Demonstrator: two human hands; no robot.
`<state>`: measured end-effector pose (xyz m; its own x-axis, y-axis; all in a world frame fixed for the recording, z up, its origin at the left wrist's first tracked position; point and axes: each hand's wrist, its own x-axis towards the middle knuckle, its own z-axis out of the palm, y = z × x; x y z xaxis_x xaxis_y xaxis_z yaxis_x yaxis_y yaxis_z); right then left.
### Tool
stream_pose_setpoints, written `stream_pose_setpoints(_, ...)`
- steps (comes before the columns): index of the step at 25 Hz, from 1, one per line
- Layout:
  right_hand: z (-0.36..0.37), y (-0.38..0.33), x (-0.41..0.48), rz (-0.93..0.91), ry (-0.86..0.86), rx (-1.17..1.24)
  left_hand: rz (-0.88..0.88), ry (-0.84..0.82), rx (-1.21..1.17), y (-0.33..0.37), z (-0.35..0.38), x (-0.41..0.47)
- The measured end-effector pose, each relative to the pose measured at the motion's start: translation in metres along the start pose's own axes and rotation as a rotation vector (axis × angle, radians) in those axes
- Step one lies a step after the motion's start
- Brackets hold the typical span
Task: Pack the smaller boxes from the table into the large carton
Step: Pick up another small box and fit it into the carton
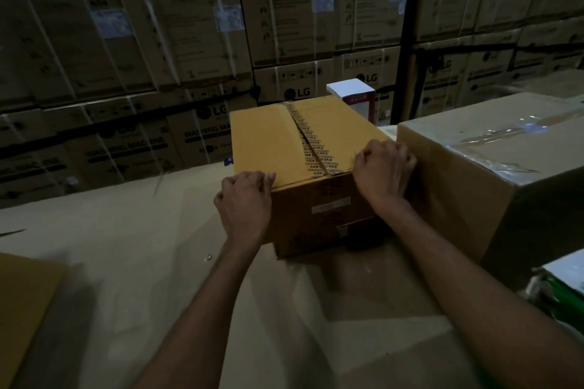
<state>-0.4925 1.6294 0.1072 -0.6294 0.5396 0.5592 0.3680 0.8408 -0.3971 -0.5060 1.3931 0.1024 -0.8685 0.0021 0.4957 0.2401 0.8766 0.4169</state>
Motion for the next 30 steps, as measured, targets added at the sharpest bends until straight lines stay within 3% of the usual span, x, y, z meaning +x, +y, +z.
stream_pose_setpoints(3,-0.004,-0.009,0.027,0.039,-0.212,-0.053,-0.121,-0.048,-0.124,-0.005,0.003,0.012)
stream_pose_setpoints(7,-0.006,-0.007,0.045,0.085,-0.407,-0.064,-0.390,-0.260,-0.542,-0.019,0.004,0.018)
stream_pose_setpoints(11,-0.015,-0.008,0.043,0.151,-0.464,0.005,-0.364,-0.372,-0.811,-0.031,-0.005,-0.017)
stream_pose_setpoints(15,-0.040,-0.019,0.025,0.106,-0.377,0.095,-0.312,-0.305,-0.814,-0.047,-0.018,-0.044)
stream_pose_setpoints(20,-0.075,-0.041,-0.030,-0.013,-0.215,0.146,-0.401,-0.191,-0.876,-0.077,-0.056,-0.085)
stream_pose_setpoints(26,-0.120,-0.036,-0.123,-0.117,-0.237,0.436,-0.342,-0.016,-0.941,-0.130,-0.131,-0.142)
stream_pose_setpoints(30,-0.140,-0.052,-0.150,-0.085,-0.423,0.619,-0.386,-0.020,-0.948,-0.144,-0.169,-0.151)
